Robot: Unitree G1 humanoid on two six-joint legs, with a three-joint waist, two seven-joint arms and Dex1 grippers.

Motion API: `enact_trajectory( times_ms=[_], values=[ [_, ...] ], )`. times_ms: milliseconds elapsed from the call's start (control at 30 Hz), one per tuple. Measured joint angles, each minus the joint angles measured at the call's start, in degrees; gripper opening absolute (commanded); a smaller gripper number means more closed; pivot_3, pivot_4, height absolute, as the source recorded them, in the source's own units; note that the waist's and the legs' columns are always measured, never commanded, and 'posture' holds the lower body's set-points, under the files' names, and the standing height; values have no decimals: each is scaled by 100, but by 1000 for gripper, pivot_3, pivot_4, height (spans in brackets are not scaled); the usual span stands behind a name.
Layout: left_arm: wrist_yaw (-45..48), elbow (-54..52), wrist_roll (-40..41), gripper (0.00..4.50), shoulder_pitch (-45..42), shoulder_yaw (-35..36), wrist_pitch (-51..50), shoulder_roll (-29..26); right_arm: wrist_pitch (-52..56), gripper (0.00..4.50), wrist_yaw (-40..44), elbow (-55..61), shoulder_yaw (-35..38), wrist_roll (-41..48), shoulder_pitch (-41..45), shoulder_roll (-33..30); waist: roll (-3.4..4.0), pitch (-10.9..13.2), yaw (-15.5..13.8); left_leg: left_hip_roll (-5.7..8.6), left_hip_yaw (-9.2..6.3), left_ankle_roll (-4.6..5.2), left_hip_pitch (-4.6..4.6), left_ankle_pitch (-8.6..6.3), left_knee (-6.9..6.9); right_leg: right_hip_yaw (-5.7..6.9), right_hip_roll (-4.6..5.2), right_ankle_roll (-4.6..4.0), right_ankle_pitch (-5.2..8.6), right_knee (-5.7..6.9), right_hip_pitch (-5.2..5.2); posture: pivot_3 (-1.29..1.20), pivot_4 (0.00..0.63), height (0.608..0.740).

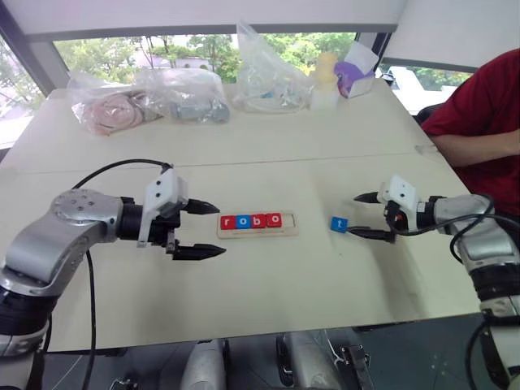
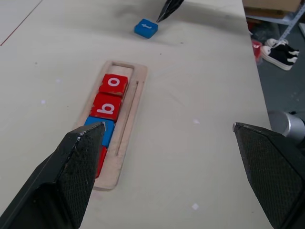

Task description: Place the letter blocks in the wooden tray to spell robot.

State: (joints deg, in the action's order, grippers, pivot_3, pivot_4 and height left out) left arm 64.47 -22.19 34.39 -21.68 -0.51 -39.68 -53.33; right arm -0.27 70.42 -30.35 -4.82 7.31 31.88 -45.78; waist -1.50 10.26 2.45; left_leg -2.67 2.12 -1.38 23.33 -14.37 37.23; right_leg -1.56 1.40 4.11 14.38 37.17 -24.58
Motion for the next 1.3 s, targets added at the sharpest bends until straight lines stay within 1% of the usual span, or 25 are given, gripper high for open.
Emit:
enact_trajectory(
  times_ms=[67, 167, 300, 400, 433, 933, 1033, 1100, 1133, 1300],
  values=[
    [-98, -70, 20, 4500, 147, 93, -32, 2, -195, 4430, 191, -255, -47, -13, 90, 37, 0, 0, -3, 0, 0, 0, -1, 0, -1, 0, 1, 0, 0, 1, 0, 0, 150, 738],
    [-185, -95, 39, 4500, 348, 204, -92, -5, -254, 4430, 378, -348, -91, -19, 92, 96, 1, 0, -9, -1, -1, 0, -1, 0, 1, 0, 2, 1, -1, 3, 1, 0, 150, 738],
    [-245, -96, 35, 4500, 395, 206, -94, -6, -248, 4430, 472, -348, -154, -25, 69, 198, 1, 0, -15, -1, 0, -1, -1, 0, 7, 0, 3, 0, -1, 8, 1, 0, 150, 738],
    [-257, -95, 5, 4500, 395, 206, -92, -6, -244, 3617, 473, -347, -154, -30, 49, 199, 1, 0, -20, 0, 0, -1, -1, 0, 6, 0, 3, -1, -1, 8, 0, 0, 150, 738],
    [-258, -95, -3, 4500, 395, 205, -88, -6, -244, 3155, 468, -346, -154, -30, 43, 201, 1, 0, -20, 0, 0, -1, -1, 0, 6, 0, 3, 0, -1, 8, 1, 0, 150, 738],
    [-209, 164, -302, 4500, 385, 58, 193, 8, -132, 3155, 284, -142, -146, -39, 5, 243, 2, -1, -25, 0, 1, -1, -2, 1, 7, 0, 3, 0, -1, 10, 1, 0, 150, 738],
    [-201, 213, -363, 4500, 375, -31, 256, 43, -161, 2320, 292, -177, -164, -49, 5, 313, 2, -1, -22, 0, 1, -1, -2, 0, 7, 0, 2, 0, -1, 10, 1, 0, 150, 738],
    [-196, 248, -396, 4500, 368, -43, 286, 44, -215, 1302, 316, -200, -168, -49, 6, 351, 2, -1, -15, 0, 1, -1, -3, 1, 7, 0, 2, 1, -2, 10, 1, 0, 150, 738],
    [-196, 250, -397, 4500, 368, -43, 291, 44, -237, 1137, 318, -200, -168, -57, 8, 351, 2, -1, -14, 0, 1, -1, -3, 0, 7, 0, 2, 1, -2, 11, 1, 0, 150, 738],
    [-197, 250, -397, 4500, 373, -38, 297, 43, -237, 1141, 350, -224, -168, -96, 43, 358, 2, -1, -17, 0, 1, -1, -3, 1, 8, 0, 2, 1, -2, 12, 1, 0, 150, 738]
  ],
)
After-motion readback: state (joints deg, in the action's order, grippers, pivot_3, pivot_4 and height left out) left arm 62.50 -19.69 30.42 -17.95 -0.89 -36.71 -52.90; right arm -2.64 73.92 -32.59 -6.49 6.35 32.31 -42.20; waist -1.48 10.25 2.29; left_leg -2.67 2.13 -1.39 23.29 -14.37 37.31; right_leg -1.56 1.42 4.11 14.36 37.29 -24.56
